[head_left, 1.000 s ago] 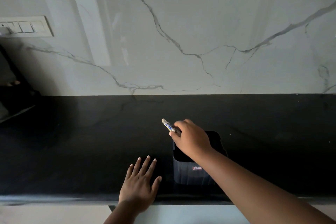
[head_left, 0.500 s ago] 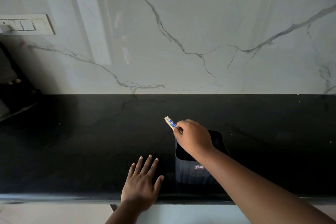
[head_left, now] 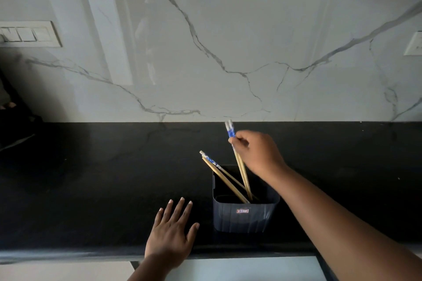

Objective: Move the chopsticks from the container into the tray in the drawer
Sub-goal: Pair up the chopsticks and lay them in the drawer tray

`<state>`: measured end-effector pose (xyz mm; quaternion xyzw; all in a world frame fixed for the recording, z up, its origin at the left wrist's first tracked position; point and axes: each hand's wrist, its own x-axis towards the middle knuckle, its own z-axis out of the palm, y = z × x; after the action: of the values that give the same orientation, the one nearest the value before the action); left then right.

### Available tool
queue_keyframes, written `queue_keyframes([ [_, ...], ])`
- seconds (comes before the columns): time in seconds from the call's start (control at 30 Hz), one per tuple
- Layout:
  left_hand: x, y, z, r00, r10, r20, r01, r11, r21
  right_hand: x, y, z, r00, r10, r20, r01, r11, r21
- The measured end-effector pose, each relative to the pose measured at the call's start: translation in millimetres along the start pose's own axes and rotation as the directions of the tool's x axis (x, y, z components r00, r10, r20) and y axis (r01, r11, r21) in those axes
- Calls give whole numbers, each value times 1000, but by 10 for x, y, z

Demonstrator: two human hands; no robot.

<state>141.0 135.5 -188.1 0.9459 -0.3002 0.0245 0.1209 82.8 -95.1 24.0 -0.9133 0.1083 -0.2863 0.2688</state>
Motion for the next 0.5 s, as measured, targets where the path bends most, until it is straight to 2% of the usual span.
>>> queue_keyframes([
  [0.1,-6,1,-8,1000,-10,13,10,1000,-16,86,-75,-334,998,52,-42,-42,977,207],
  [0.2,-1,40,-72,996,-19,86,22,999,-32,134,-188,-672,993,88,-84,-48,917,396],
  [0.27,30,89,-242,989,-34,145,55,988,-142,154,-300,-881,986,133,-96,-60,837,544],
  [0.3,62,115,-377,991,-43,127,74,966,-250,161,-352,-969,983,157,-90,-72,797,600],
  [0.33,92,135,-537,997,-50,64,69,933,-353,166,-400,-1044,980,182,-75,-93,762,641],
  [0.4,130,190,-922,988,-24,-150,-42,907,-420,173,-485,-1146,971,238,-14,-155,675,721],
  [0.5,145,393,-1549,898,106,-427,-300,857,-418,166,-584,-1178,939,321,124,-272,471,839],
])
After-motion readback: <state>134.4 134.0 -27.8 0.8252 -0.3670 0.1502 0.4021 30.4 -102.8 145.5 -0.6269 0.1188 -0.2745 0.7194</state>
